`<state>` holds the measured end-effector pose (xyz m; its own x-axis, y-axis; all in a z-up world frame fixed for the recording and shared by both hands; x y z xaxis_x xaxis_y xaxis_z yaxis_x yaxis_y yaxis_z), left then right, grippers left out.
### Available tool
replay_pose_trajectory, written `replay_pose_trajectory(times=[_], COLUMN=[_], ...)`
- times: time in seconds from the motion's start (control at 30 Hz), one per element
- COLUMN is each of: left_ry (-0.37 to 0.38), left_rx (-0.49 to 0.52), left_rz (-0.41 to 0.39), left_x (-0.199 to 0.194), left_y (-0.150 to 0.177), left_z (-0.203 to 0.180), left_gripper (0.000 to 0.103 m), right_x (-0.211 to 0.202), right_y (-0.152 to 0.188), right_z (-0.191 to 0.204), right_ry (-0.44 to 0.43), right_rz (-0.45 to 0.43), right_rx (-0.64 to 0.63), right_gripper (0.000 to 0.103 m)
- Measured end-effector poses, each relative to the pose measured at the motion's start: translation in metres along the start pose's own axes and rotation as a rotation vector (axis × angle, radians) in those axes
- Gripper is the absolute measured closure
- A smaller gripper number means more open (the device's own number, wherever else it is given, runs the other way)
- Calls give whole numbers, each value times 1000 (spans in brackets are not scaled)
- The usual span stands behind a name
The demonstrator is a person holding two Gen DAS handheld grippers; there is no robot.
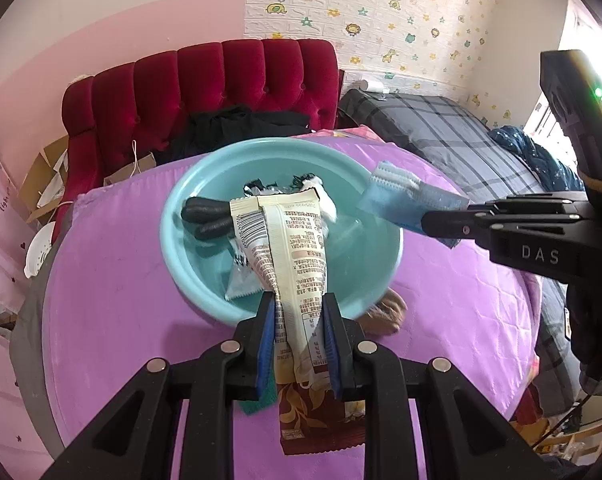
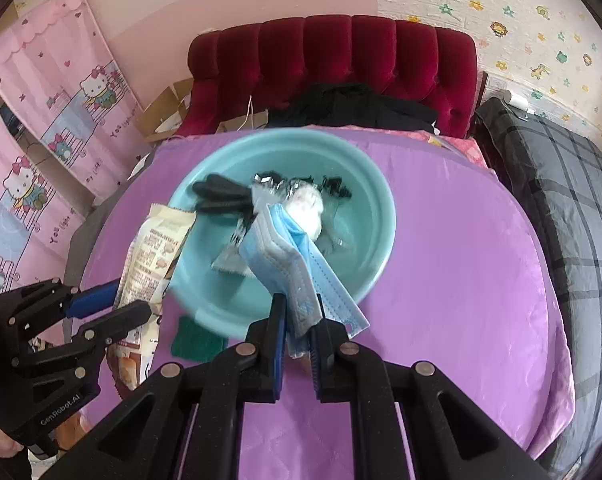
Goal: Organize soft objects
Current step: 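Carry the snack bar wrapper and blue mask into the teal basin and release both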
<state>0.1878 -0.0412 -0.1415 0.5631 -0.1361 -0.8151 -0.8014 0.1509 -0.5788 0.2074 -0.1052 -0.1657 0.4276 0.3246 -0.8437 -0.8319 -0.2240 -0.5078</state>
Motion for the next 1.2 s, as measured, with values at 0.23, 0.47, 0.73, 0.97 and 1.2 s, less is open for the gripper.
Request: replay_pose_trajectory(times=[0.23,0.47,0.73,0.97,1.2], left_ry=[-11,-16,-14,-24,-29], left_rx=[0,-3,-20,-18,-19], left_rz=[7,13,23,35,51], left_x=[22,49,82,109,127], left_y=[-21,-40,-56,-69,-71], left_z=[13,23,33,37,40], left_gripper=[79,79,79,79,79], right_x=[19,47,84,116,143], right_y=[-33,-61,-88,-104,-107], right_z=[-12,-25,-41,-52,-58], right_ry=[12,26,15,8,1], right_rz=[-10,-7,2,24,68], right_rx=[14,28,68,105,127], right_gripper=[93,93,93,92,91])
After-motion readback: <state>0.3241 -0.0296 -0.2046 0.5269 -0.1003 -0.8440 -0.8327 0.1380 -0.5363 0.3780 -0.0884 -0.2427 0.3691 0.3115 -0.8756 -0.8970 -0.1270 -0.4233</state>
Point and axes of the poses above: each gripper's, at about its wrist camera, not at the fingertips, and x roughly the way its jaws point, z to its left, y to its underside, the point moved 10 cm from there along x, roughly the way its jaws point, and after that the axes turned 6 degrees about -y, right-handed, at the moved point
